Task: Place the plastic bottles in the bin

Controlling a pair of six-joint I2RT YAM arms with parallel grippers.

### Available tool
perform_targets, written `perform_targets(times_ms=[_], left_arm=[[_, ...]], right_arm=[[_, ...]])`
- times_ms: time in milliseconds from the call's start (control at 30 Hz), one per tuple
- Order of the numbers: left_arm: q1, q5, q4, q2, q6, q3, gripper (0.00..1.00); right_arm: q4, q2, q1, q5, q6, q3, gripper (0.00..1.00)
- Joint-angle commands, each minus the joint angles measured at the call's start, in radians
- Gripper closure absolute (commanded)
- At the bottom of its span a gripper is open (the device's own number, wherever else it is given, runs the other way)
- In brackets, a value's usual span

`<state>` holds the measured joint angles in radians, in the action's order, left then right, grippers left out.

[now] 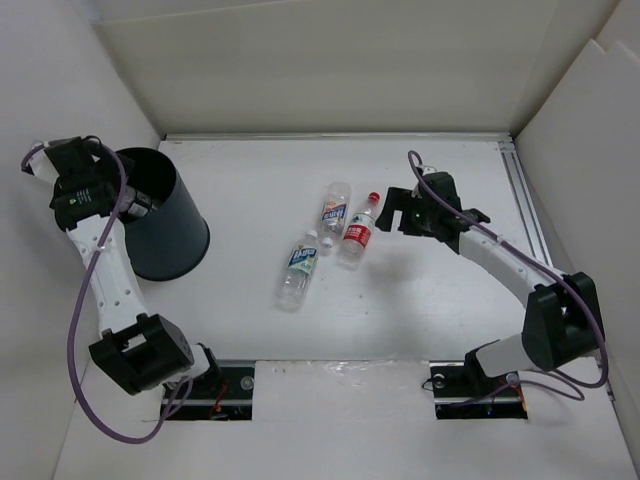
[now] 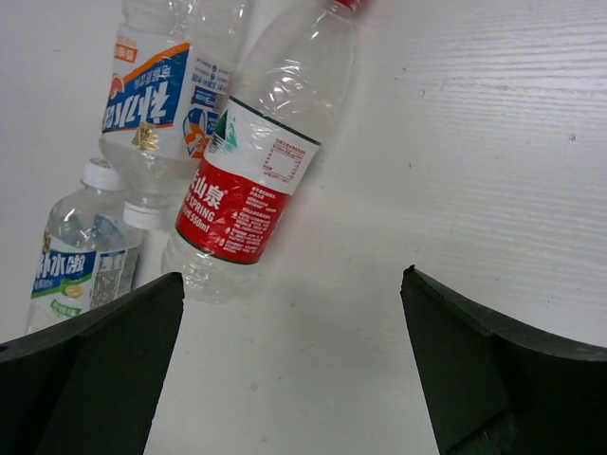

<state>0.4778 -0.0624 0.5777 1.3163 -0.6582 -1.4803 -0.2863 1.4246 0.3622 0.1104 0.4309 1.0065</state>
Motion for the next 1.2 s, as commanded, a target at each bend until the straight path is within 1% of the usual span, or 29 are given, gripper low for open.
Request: perform_targets(times_ms=[0, 100, 167, 200, 233, 300, 400, 433, 500, 533, 567, 633, 667, 733, 767, 800, 833, 867, 900, 933, 1000, 1033, 1067, 1100, 1167], left_arm=[[-0.001, -0.004, -0.052, -0.003, 0.008, 0.012, 0.01], [-0.001, -0.004, -0.041, -0.002, 0.017, -0.011, 0.01], [-0.001, -0.017, -0.029, -0.027, 0.028, -0.021, 0.01], [-0.001, -0.017, -0.019, -0.028, 0.04, -0.046, 0.01], [-0.001, -0.046, -0.01, -0.041, 0.04, -0.06, 0.01], [-0.001, -0.047, 0.002, -0.052, 0.078, -0.099, 0.01], [-0.066, -0.062, 0.014, -0.084, 0.132, -0.135, 0.01], [-0.108, -0.032, 0.014, -0.094, 0.144, -0.135, 0.01], [-0.128, 0.053, -0.012, -0.103, 0.17, -0.135, 0.01], [-0.137, 0.103, -0.044, -0.126, 0.195, -0.109, 0.01], [-0.162, 0.183, -0.059, -0.126, 0.212, -0.098, 0.01], [-0.208, 0.196, -0.077, -0.126, 0.233, -0.075, 0.01], [-0.261, 0.196, -0.088, -0.126, 0.249, -0.049, 0.01], [-0.321, 0.196, -0.088, -0.108, 0.279, -0.029, 0.01], [-0.353, 0.196, -0.098, -0.098, 0.279, -0.009, 0.01], [-0.422, 0.187, -0.111, -0.088, 0.288, 0.003, 0.01], [-0.464, 0.173, -0.111, -0.088, 0.289, 0.014, 0.01], [-0.51, 0.159, -0.139, -0.065, 0.289, 0.032, 0.01], [-0.606, 0.115, -0.139, -0.051, 0.289, 0.032, 0.01], [-0.652, 0.096, -0.139, -0.036, 0.278, 0.032, 0.01], [-0.734, 0.073, -0.16, 0.013, 0.253, 0.043, 0.01], [-0.798, 0.062, -0.161, 0.027, 0.243, 0.043, 0.01], [-0.824, 0.062, -0.179, 0.038, 0.23, 0.043, 0.01], [-0.844, 0.078, -0.193, 0.05, 0.212, 0.066, 0.01], [-0.895, 0.136, -0.243, 0.05, 0.203, 0.087, 0.01]], right_arm=[[-0.01, -0.001, 0.024, -0.1, 0.025, 0.057, 0.0], [-0.001, 0.036, 0.047, -0.132, 0.046, 0.076, 0.0], [-0.034, 0.071, 0.075, -0.19, 0.062, 0.115, 0.0], [-0.045, 0.115, 0.075, -0.211, 0.081, 0.13, 0.0], [-0.057, 0.138, 0.086, -0.245, 0.094, 0.145, 0.0], [-0.057, 0.203, 0.086, -0.245, 0.12, 0.179, 0.0], [-0.048, 0.282, 0.095, -0.268, 0.15, 0.231, 0.0], [-0.048, 0.304, 0.095, -0.279, 0.166, 0.25, 0.0], [-0.048, 0.351, 0.095, -0.288, 0.186, 0.308, 0.0], [-0.06, 0.399, 0.095, -0.288, 0.186, 0.328, 0.0], [-0.06, 0.422, 0.095, -0.288, 0.195, 0.345, 0.0], [-0.069, 0.483, 0.104, -0.299, 0.195, 0.389, 0.0], [-0.07, 0.5, 0.104, -0.31, 0.195, 0.402, 0.0], [-0.115, 0.531, 0.113, -0.348, 0.218, 0.422, 0.04], [-0.125, 0.542, 0.113, -0.348, 0.218, 0.422, 0.04], [-0.125, 0.553, 0.113, -0.36, 0.23, 0.422, 0.05], [-0.125, 0.553, 0.113, -0.36, 0.244, 0.409, 0.06], [-0.125, 0.553, 0.113, -0.36, 0.253, 0.382, 0.08], [-0.113, 0.553, 0.113, -0.36, 0.253, 0.367, 0.12], [-0.103, 0.553, 0.113, -0.348, 0.262, 0.35, 0.23], [-0.093, 0.553, 0.09, -0.324, 0.273, 0.327, 0.38], [-0.093, 0.553, 0.09, -0.315, 0.273, 0.31, 0.44], [-0.083, 0.553, 0.077, -0.314, 0.273, 0.31, 0.53], [-0.083, 0.53, 0.063, -0.314, 0.273, 0.282, 0.59], [-0.071, 0.492, 0.048, -0.314, 0.273, 0.255, 0.82]])
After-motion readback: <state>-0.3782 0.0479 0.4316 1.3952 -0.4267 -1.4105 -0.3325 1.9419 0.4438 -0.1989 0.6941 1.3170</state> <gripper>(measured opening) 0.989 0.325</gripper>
